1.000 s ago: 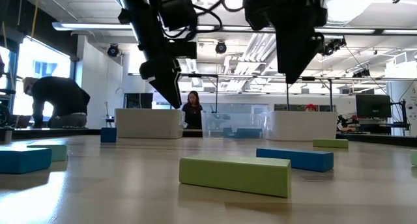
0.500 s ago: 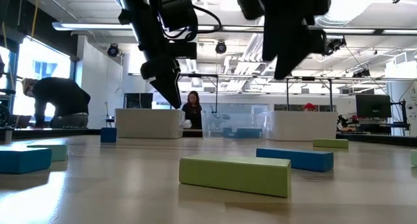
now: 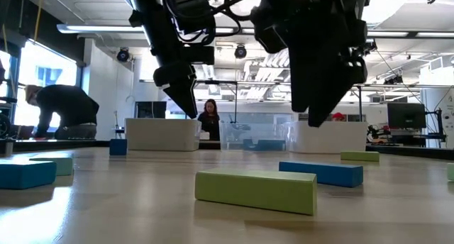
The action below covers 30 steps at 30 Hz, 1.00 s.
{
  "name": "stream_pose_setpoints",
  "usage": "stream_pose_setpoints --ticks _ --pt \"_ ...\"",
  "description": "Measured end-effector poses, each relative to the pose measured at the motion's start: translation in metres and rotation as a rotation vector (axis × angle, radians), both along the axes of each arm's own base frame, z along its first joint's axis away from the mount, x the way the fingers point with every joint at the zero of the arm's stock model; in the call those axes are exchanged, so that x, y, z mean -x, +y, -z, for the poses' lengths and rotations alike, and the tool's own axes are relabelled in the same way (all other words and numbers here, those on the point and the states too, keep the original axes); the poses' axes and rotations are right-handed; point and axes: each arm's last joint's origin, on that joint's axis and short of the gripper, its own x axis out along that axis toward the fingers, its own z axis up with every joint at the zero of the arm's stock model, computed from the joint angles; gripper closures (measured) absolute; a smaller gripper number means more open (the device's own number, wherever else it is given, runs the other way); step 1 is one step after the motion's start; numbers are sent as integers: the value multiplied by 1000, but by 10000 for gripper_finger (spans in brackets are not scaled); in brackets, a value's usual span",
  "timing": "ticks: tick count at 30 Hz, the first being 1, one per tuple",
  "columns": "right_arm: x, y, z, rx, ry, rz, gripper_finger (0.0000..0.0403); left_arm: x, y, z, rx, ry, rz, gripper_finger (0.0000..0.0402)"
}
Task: Sort & place blocks by color
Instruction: Put the blue block into the transparent bin
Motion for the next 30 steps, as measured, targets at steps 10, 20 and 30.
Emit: stream_pose_setpoints --ticks 10,20,30 --pt "-4 9 15 -6 14 -19 203 0 0 0 8 -4 -15 186" --pt "-3 14 18 35 0 -19 203 0 0 0 8 -2 -15 186" --pt "-9 18 40 9 36 -49 203 0 0 0 8 -1 -16 186"
